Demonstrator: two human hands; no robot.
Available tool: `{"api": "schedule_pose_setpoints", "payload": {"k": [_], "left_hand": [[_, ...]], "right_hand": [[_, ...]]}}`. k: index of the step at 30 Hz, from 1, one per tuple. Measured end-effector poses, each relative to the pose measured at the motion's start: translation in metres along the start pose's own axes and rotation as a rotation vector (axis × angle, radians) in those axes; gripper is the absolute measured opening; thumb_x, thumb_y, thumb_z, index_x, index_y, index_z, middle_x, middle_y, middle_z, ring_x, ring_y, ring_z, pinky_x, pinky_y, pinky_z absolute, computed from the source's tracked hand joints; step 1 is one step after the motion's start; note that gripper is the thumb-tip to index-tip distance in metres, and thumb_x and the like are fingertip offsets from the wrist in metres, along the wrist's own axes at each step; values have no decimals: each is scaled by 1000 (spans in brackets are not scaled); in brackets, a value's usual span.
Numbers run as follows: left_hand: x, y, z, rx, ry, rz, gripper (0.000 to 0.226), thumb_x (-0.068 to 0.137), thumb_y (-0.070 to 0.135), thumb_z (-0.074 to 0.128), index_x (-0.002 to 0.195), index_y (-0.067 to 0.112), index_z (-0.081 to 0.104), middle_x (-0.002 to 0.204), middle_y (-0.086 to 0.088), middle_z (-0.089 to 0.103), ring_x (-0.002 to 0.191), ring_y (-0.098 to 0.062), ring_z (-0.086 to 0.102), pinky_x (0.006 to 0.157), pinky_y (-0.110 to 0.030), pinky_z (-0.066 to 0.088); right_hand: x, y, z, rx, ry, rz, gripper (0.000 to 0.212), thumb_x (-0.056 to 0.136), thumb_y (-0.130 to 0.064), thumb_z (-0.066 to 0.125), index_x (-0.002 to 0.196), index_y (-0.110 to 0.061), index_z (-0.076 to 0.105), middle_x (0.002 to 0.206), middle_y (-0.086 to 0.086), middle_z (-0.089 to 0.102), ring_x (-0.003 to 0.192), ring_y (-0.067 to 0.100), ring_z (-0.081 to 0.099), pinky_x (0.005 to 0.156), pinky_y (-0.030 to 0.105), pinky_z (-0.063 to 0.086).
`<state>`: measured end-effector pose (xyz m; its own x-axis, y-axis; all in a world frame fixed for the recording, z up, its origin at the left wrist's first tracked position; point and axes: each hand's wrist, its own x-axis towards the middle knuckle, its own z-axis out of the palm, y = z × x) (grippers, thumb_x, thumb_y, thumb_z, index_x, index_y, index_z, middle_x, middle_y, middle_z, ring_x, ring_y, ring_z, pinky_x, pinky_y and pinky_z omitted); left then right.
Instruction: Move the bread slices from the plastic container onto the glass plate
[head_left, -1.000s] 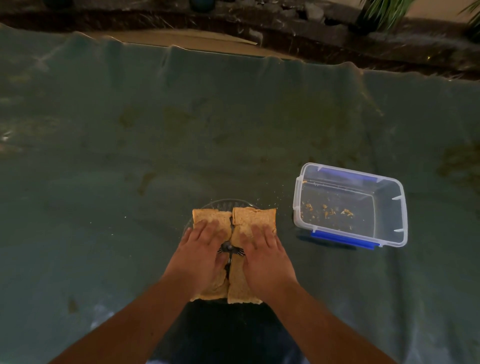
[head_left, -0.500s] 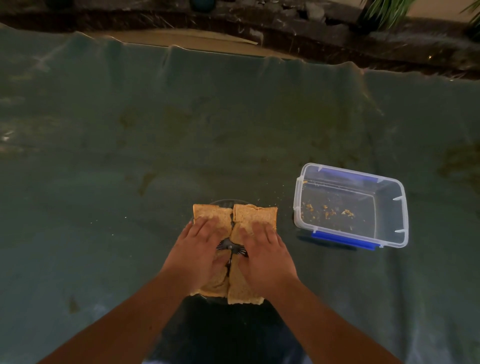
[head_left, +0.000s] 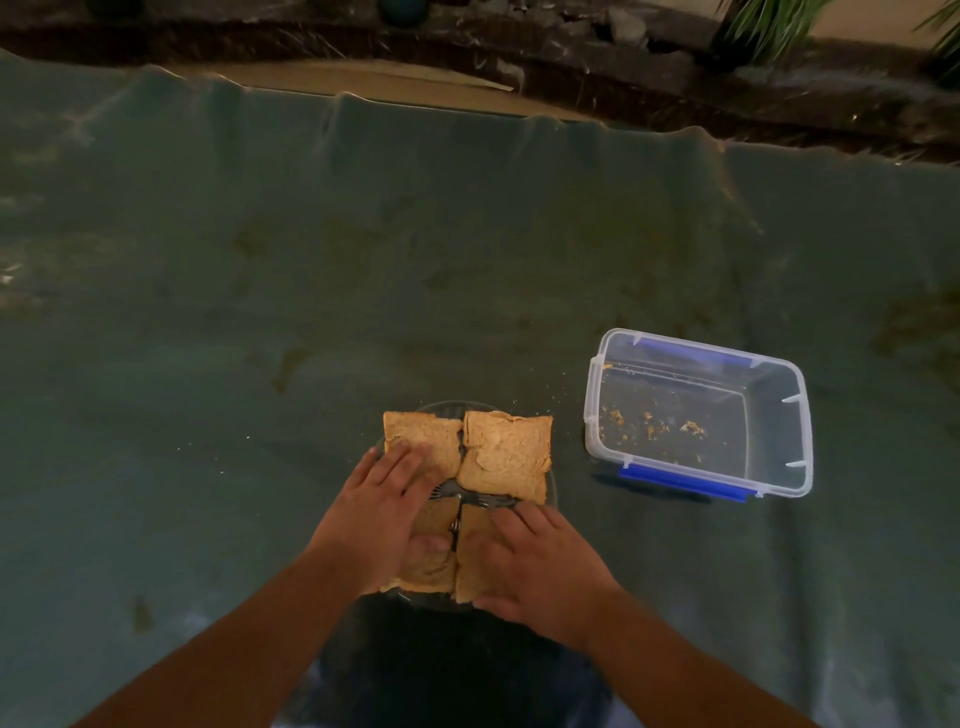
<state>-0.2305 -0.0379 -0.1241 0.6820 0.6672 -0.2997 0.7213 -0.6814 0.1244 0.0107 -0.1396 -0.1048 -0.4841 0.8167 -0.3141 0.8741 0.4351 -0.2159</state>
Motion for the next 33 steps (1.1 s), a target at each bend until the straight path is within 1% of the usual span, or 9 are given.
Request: {"api": "schedule_pose_setpoints", "payload": {"k": [5, 7, 9, 10, 12, 14, 16, 23, 33], "left_hand": [[0, 1, -2, 10, -24, -8, 83, 92, 76, 28, 157, 25, 28, 169, -8, 21, 156, -28, 7, 123, -51, 2], [0, 3, -4, 11, -2, -9, 81, 94, 74, 26, 157, 22, 33, 168, -10, 25, 155, -29, 11, 124, -52, 6], [1, 9, -6, -8, 49, -21, 77, 97, 67, 25, 154, 17, 39, 165, -14, 32, 154, -32, 20, 123, -54, 15], [2, 13, -7, -34, 74, -33, 75, 99, 63, 25, 154, 15, 39, 164, -15, 34, 153, -33, 23, 123, -55, 18], [7, 24, -7, -89, 82, -75, 72, 99, 58, 23, 156, 15, 35, 165, -15, 31, 154, -33, 20, 124, -57, 19], [10, 30, -3, -101, 54, -127, 72, 99, 59, 19, 158, 19, 30, 169, -11, 24, 156, -30, 12, 125, -57, 14], [10, 31, 3, -99, 33, -166, 71, 99, 60, 17, 159, 22, 27, 170, -8, 19, 156, -27, 7, 125, -56, 10], [8, 29, 11, -113, 51, -174, 65, 101, 57, 26, 156, 23, 34, 167, -9, 29, 155, -28, 16, 123, -58, 23], [7, 28, 15, -84, 36, -173, 66, 102, 60, 20, 158, 25, 27, 169, -8, 23, 156, -27, 10, 123, -57, 20]], "right_hand": [[5, 5, -7, 19, 17, 35, 60, 95, -65, 49, 139, -24, 52, 133, 10, 60, 122, 35, 52, 103, 53, 50], [6, 4, -8, 32, 68, 63, 62, 94, -62, 48, 141, -22, 49, 135, 11, 59, 123, 36, 52, 104, 53, 49], [11, 0, -10, 72, 140, 174, 66, 96, -58, 44, 149, -17, 42, 146, 14, 54, 133, 39, 49, 111, 56, 43], [16, -3, -11, 104, 165, 242, 69, 99, -56, 40, 154, -15, 35, 156, 18, 46, 143, 43, 41, 117, 57, 35], [29, -11, -10, 159, 162, 353, 73, 104, -54, 30, 162, -13, 16, 170, 22, 19, 156, 44, 13, 124, 60, 17], [41, -16, -3, 182, 125, 421, 75, 105, -54, 23, 164, -15, 1, 172, 22, -3, 157, 42, -7, 126, 61, 6], [47, -19, 5, 188, 84, 469, 75, 104, -56, 21, 164, -19, -8, 171, 19, -12, 156, 40, -17, 125, 61, 1], [49, -21, 20, 160, 49, 515, 73, 102, -60, 9, 163, -25, -11, 172, 16, -14, 154, 35, -24, 124, 58, -11], [46, -17, 24, 147, 47, 494, 72, 104, -63, 8, 163, -26, -11, 172, 14, -13, 155, 34, -24, 124, 57, -13]]}}
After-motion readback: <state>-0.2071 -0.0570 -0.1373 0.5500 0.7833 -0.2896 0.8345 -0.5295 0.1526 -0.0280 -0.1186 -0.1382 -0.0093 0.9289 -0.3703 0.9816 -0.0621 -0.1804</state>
